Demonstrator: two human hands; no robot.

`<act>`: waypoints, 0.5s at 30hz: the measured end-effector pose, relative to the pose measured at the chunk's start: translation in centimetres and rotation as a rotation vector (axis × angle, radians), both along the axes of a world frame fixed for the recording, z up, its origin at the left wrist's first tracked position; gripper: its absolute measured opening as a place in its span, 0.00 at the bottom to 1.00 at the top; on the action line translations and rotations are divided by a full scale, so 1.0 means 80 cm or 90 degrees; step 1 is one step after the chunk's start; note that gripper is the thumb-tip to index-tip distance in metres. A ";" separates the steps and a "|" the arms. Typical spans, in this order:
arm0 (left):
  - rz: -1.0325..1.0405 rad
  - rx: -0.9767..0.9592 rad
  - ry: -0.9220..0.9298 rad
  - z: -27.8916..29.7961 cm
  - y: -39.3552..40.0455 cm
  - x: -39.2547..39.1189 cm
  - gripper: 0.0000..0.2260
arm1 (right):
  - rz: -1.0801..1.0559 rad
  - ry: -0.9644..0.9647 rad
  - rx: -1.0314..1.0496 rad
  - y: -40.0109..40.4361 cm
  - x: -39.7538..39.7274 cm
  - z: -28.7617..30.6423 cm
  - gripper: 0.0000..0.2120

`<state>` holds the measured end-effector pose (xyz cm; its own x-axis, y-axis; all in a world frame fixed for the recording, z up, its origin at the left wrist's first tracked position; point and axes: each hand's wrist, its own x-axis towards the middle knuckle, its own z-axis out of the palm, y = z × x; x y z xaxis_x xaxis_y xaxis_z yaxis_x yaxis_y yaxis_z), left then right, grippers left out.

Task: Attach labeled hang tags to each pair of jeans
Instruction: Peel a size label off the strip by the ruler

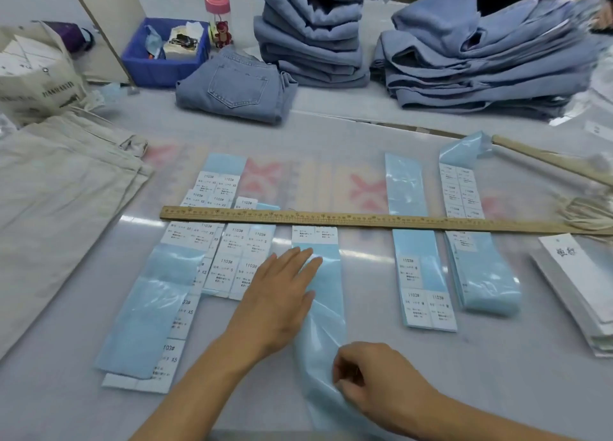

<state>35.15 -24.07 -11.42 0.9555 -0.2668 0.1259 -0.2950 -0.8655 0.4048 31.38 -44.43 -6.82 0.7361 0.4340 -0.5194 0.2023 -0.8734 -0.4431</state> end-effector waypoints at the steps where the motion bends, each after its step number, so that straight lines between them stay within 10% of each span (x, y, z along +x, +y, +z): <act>1: -0.020 0.031 0.037 -0.004 -0.003 0.000 0.21 | 0.028 -0.043 -0.002 0.001 0.003 0.002 0.06; 8: -0.017 0.045 -0.061 0.004 -0.016 0.002 0.04 | -0.045 -0.301 0.161 0.006 0.122 0.001 0.09; 15: 0.007 0.080 -0.146 -0.003 -0.029 -0.007 0.10 | -0.102 -0.320 0.186 0.015 0.174 -0.036 0.11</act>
